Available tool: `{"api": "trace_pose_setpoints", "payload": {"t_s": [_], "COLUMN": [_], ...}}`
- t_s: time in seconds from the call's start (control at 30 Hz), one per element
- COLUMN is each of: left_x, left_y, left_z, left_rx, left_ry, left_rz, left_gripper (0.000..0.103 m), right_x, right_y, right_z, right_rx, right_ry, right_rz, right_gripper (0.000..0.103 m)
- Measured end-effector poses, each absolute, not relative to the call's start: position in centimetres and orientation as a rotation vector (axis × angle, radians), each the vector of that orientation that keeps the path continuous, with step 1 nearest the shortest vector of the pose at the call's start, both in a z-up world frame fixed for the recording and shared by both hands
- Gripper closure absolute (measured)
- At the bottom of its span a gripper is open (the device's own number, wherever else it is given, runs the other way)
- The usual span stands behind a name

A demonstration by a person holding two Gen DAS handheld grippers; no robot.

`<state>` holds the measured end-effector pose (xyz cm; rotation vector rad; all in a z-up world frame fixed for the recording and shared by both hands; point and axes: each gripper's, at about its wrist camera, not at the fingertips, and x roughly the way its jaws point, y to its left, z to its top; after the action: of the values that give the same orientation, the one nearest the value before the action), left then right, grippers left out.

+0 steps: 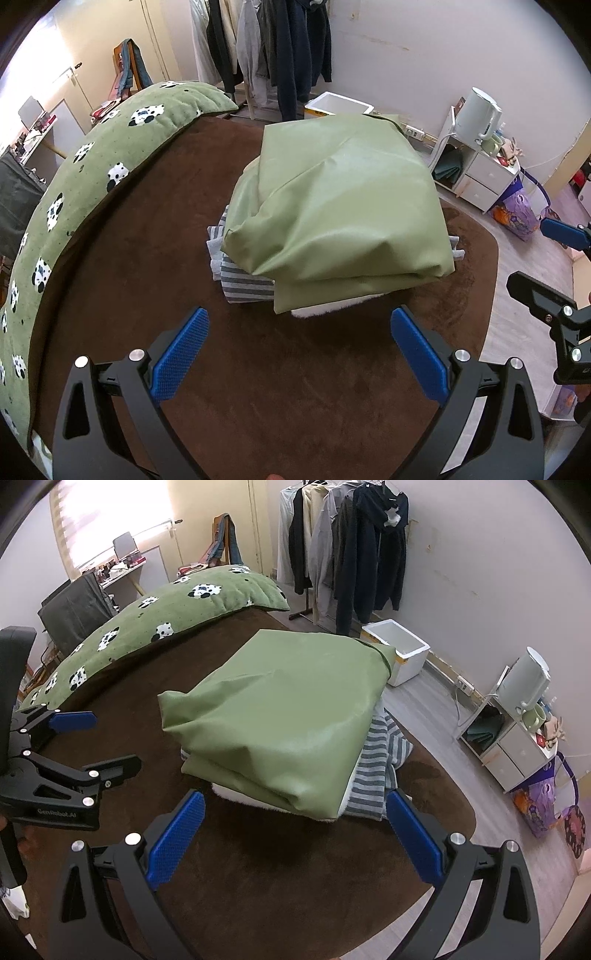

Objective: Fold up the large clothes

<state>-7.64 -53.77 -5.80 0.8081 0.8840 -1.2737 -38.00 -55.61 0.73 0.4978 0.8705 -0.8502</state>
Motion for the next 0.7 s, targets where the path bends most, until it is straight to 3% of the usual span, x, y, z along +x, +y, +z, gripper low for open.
{"api": "trace_pose_setpoints", "payload": {"t_s": [0.7], "left_x": [-7.43], "left_y": [-53.43], "left_z": [-5.65], "left_rx": [0.816], "left_ry": [0.895], "left_rz": [-1.266], "left_gripper": [0.006], "right_x": [-37.54], "right_y": [-56.14], "right_z": [0.94], "right_rx": [0.499], "right_ry": [0.887], "right_rz": [-0.829], "right_gripper": [0.006]}}
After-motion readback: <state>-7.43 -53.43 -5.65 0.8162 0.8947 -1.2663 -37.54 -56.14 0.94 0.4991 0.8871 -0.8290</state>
